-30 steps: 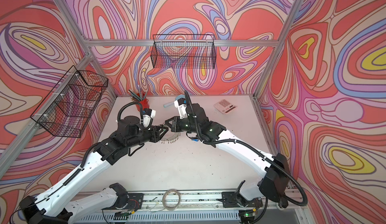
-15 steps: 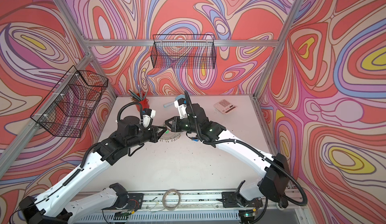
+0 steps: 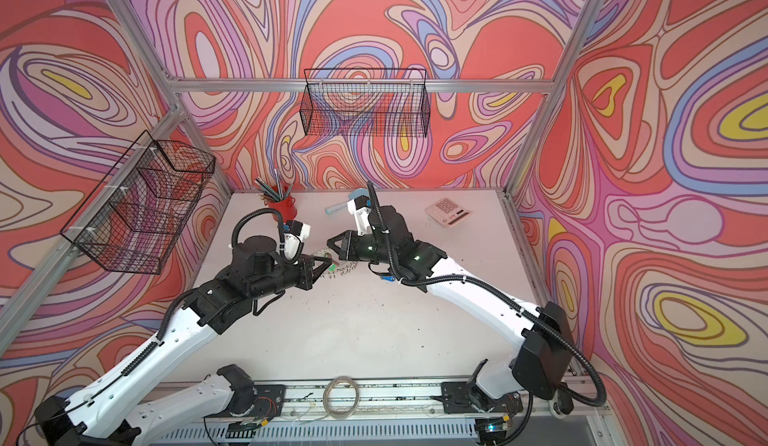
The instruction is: Put the keys on the keyring
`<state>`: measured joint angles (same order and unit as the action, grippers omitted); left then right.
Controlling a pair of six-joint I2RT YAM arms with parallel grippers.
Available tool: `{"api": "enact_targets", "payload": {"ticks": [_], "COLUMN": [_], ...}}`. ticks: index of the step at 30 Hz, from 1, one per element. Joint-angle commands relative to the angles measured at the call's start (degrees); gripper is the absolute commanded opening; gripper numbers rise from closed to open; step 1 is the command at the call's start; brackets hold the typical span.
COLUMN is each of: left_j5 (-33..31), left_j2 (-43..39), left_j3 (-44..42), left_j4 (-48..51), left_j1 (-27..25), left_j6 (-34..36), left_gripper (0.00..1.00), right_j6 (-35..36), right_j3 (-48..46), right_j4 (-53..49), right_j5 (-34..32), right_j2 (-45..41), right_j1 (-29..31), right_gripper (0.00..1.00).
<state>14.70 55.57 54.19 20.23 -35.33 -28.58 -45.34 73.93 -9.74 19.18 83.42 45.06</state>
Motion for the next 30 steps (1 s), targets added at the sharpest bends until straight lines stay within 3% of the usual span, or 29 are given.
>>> {"api": "enact_targets", "payload": {"ticks": [1,5,11,14,18,23,30], "left_j5": [-0.5,-1.5,-4.9,-4.5,-5.2,-5.2,-7.8], "left_j2": [-1.0,-0.6,-0.7,-0.7,-2.0,-5.6,-7.3], "left_j3": [-1.0,-1.1,-1.0,-0.7,-0.3,0.6,3.2], "left_j4": [2.5,3.8,5.4,5.5,7.5,10.5,10.1], "left_j1": [-0.7,-0.9,-0.9,-0.9,-0.9,-0.9,-0.8], "left_j6": [3.1,4.1,4.6,4.6,5.0,6.5,10.4], "left_gripper": [0.00,0.00,0.01,0.06,0.27,0.43,0.43], "right_j6": [-3.1,-6.0,-4.7,-4.3,-4.2,-4.2,-4.6], "right_j3": [1.7,0.5,1.9,1.9,2.0,3.0,4.4], "right_j4": [2.7,5.9,3.5,2.7,2.6,2.2,0.9], "right_j5": [0.4,3.1,4.3,4.6,5.0,5.6,6.3], "right_j2": [0.6,0.2,0.3,0.5,0.9,1.4,1.7], "right_j1": [-1.3,-2.3,-2.3,-2.3,-2.3,-2.3,-2.3], "right_gripper": [0.00,0.00,0.00,0.00,0.00,0.00,0.00]}}
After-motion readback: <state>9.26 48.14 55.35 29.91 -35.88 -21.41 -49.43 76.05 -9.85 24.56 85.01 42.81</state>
